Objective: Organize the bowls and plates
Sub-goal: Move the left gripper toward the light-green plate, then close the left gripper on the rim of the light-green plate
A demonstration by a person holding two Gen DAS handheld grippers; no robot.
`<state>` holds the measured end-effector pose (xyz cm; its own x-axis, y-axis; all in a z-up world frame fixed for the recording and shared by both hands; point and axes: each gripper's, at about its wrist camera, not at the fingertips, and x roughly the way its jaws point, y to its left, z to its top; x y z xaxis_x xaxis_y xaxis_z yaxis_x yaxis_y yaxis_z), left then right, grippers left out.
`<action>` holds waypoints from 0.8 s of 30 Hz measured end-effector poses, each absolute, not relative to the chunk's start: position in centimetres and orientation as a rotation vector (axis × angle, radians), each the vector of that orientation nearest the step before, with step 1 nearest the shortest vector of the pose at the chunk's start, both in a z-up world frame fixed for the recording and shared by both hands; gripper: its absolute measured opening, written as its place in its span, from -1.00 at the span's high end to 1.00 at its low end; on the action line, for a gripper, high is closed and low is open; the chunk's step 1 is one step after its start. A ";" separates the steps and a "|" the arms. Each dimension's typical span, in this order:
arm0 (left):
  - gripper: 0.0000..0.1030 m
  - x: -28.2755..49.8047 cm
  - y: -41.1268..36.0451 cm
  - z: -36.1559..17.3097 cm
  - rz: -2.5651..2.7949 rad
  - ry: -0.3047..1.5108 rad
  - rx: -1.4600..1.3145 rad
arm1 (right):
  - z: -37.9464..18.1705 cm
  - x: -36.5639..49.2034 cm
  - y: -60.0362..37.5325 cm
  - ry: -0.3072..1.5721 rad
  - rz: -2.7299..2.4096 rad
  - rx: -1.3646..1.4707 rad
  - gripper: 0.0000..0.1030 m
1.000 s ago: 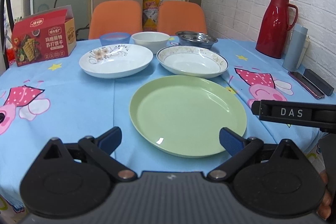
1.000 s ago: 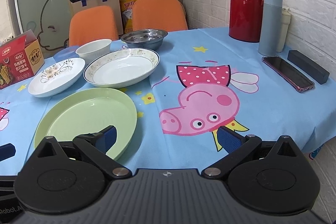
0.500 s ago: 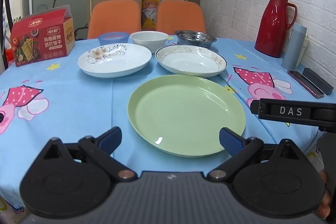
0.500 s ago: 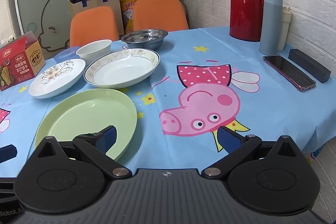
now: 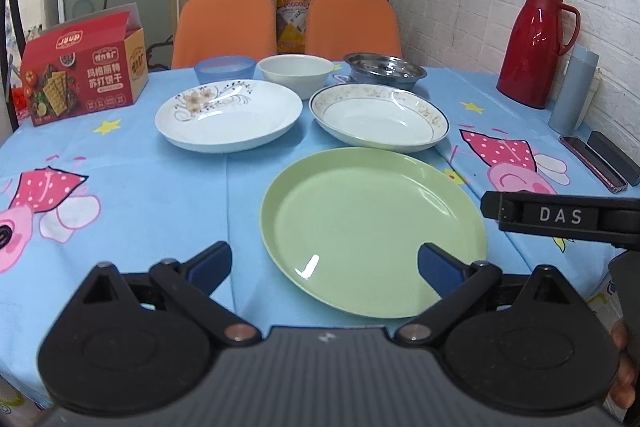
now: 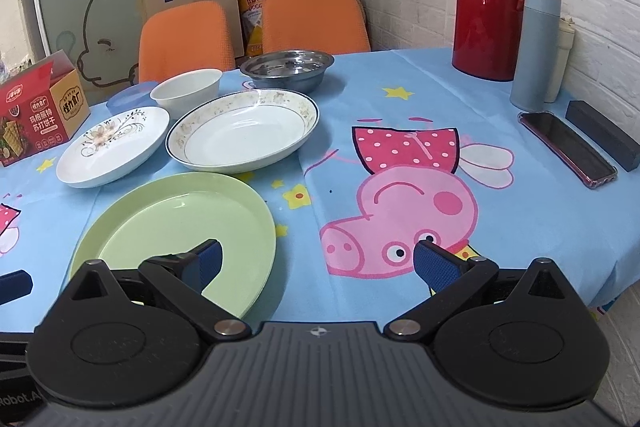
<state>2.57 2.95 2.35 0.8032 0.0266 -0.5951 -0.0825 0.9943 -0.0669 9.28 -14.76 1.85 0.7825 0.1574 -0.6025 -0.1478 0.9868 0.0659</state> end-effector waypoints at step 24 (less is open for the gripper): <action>-0.90 8.8 6.9 0.9 0.070 0.793 -0.196 | 0.0 11.8 -12.9 0.745 0.391 -0.066 -1.00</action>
